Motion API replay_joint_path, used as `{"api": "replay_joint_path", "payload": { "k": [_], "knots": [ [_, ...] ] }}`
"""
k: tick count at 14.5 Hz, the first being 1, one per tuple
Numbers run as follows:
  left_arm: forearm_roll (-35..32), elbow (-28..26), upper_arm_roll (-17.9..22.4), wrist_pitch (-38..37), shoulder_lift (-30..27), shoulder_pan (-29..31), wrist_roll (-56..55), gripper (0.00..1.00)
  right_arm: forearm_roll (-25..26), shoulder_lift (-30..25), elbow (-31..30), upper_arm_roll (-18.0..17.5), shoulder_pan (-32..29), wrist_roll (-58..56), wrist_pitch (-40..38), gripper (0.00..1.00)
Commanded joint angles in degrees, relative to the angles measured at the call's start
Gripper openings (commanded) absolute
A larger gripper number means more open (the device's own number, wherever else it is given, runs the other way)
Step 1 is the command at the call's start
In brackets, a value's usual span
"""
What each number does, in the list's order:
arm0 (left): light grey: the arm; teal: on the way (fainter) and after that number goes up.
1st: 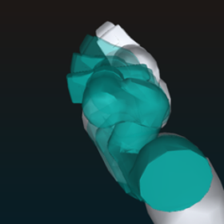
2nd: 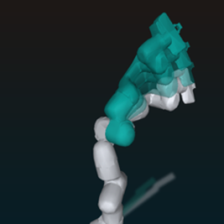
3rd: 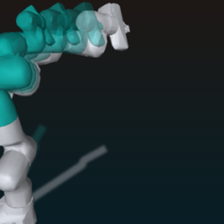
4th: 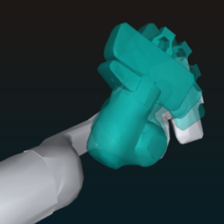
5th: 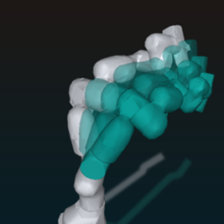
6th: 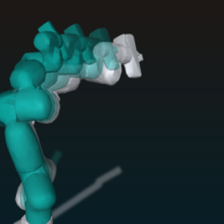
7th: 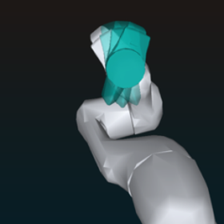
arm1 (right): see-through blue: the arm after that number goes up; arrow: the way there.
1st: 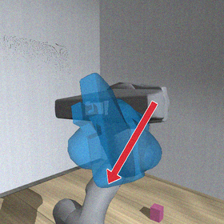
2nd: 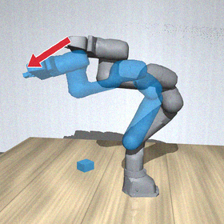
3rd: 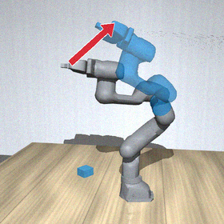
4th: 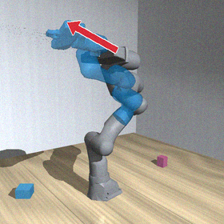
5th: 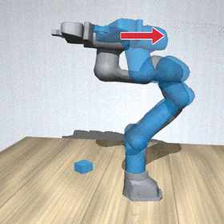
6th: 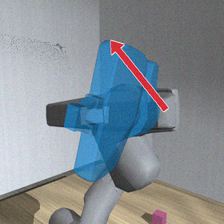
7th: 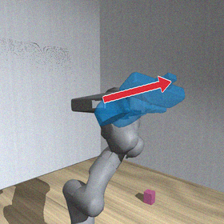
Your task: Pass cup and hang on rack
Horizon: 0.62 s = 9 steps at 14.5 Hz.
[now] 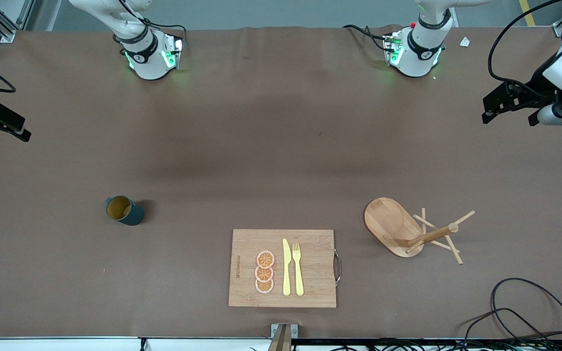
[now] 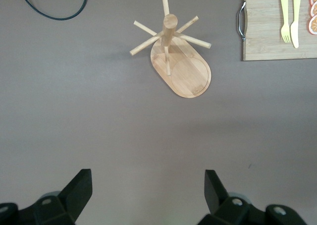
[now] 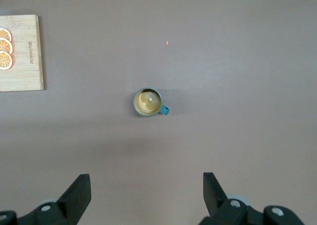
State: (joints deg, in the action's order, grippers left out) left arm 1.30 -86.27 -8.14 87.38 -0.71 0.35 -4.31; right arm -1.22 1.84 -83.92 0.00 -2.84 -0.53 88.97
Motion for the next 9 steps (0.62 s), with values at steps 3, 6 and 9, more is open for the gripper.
{"api": "replay_joint_path", "payload": {
  "k": [3, 6, 9],
  "knots": [
    [0.5, 0.1, 0.0, -0.5, -0.7, 0.4, -0.7, 1.00, 0.6, -1.4, -1.8, -0.4, -0.4, 0.7, 0.6, 1.00],
    [0.4, 0.8, 0.1, -0.6, -0.4, 0.7, -0.6, 1.00, 0.6, -1.4, -1.8, -0.4, -0.4, 0.7, 0.6, 1.00],
    [0.4, 2.3, 0.1, -0.8, 0.7, 0.8, -0.6, 1.00, 0.6, -1.4, -1.8, -0.4, -0.4, 0.7, 0.6, 1.00]
  ]
}}
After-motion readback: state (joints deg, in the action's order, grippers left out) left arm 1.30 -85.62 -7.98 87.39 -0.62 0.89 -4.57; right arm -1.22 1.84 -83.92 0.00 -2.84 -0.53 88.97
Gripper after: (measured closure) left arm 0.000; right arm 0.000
